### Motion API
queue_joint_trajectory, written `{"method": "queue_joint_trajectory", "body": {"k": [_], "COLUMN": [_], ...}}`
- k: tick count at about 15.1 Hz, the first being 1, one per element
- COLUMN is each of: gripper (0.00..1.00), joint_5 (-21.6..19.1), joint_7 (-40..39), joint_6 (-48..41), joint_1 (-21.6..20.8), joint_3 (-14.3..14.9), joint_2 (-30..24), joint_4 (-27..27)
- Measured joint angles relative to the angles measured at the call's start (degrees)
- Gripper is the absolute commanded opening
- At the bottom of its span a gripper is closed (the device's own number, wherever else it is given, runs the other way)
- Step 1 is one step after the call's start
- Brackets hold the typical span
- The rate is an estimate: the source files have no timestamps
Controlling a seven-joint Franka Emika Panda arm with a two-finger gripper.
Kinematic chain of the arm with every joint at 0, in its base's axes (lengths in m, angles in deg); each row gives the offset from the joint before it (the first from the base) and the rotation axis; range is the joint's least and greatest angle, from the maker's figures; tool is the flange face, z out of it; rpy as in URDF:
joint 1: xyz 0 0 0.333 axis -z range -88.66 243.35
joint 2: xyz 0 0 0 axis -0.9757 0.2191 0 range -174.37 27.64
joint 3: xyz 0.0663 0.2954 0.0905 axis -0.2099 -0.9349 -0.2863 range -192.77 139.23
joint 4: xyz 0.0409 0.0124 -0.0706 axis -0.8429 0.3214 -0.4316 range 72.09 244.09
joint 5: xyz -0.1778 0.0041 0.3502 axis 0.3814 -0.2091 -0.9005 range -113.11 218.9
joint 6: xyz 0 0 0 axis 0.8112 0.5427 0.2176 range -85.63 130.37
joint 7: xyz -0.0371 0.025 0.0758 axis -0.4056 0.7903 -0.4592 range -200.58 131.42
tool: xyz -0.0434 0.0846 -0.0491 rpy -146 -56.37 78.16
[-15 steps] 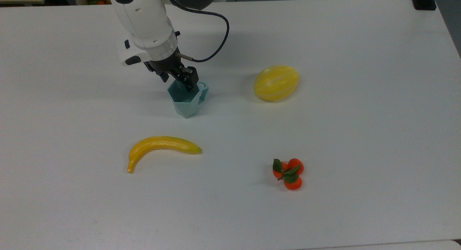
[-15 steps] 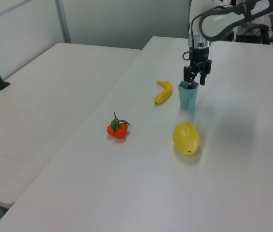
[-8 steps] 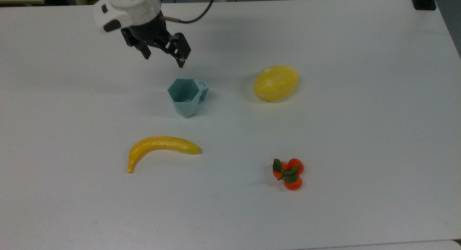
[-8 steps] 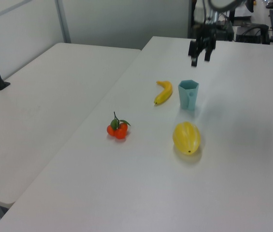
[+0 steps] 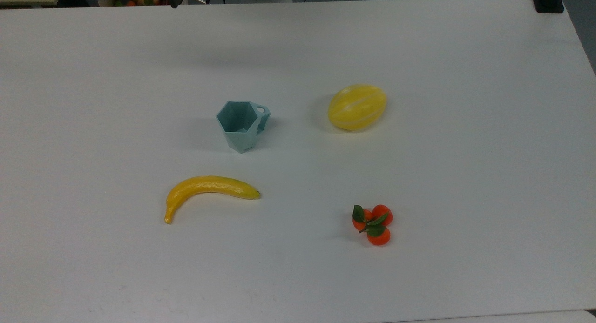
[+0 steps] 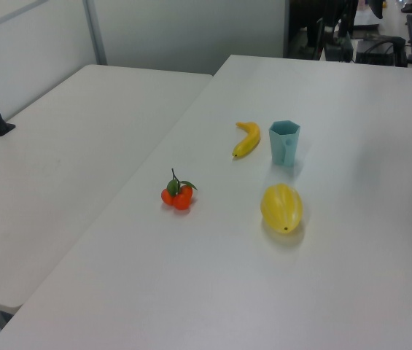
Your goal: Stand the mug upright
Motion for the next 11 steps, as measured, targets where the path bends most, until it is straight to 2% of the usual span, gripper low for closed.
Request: {"method": "queue_joint_trajectory", "body": {"k": [4, 7, 11], "gripper": [1.0, 1.0, 1.0], "joint_5": [0.64, 3.62, 4.48], "joint_7": [-0.38, -0.17, 0.29], "joint_6": [0.0, 0.0, 0.0], "joint_1": [2.08, 1.02, -1.15], "joint_3": [-1.53, -1.9, -0.72], "joint_2": [-0.31, -0.29, -0.28], "joint_4": [0.06, 0.07, 0.06]}}
